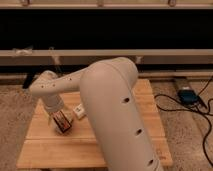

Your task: Place the eraser on the white sponge

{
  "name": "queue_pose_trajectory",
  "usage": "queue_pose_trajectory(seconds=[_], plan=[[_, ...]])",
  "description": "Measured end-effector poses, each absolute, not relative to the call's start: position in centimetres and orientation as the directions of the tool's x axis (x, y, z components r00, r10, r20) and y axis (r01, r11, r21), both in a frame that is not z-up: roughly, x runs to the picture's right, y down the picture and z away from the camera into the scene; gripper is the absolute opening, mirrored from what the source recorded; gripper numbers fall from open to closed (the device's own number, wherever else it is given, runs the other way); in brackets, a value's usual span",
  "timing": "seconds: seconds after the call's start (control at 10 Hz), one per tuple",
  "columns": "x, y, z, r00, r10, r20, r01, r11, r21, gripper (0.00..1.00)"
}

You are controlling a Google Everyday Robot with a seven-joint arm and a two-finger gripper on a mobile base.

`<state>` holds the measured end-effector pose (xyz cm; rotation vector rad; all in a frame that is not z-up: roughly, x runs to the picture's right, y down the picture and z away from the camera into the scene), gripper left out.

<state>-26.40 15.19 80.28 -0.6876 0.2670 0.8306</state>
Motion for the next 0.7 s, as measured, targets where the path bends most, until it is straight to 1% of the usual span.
queue_pose_trajectory(seconds=[0.3, 0.5, 0.7], plan=[[-25.9, 13.7, 79.8, 0.635, 0.627, -0.452, -0.77, 0.461, -0.442, 0.8], [-25.4, 12.0, 79.5, 0.608, 0.665, -0.434, -0.788, 0.439, -0.432, 0.8], [-24.4, 9.4, 79.7, 0.57, 0.708, -0.417, -0.812, 0.41, -0.415, 0.8]])
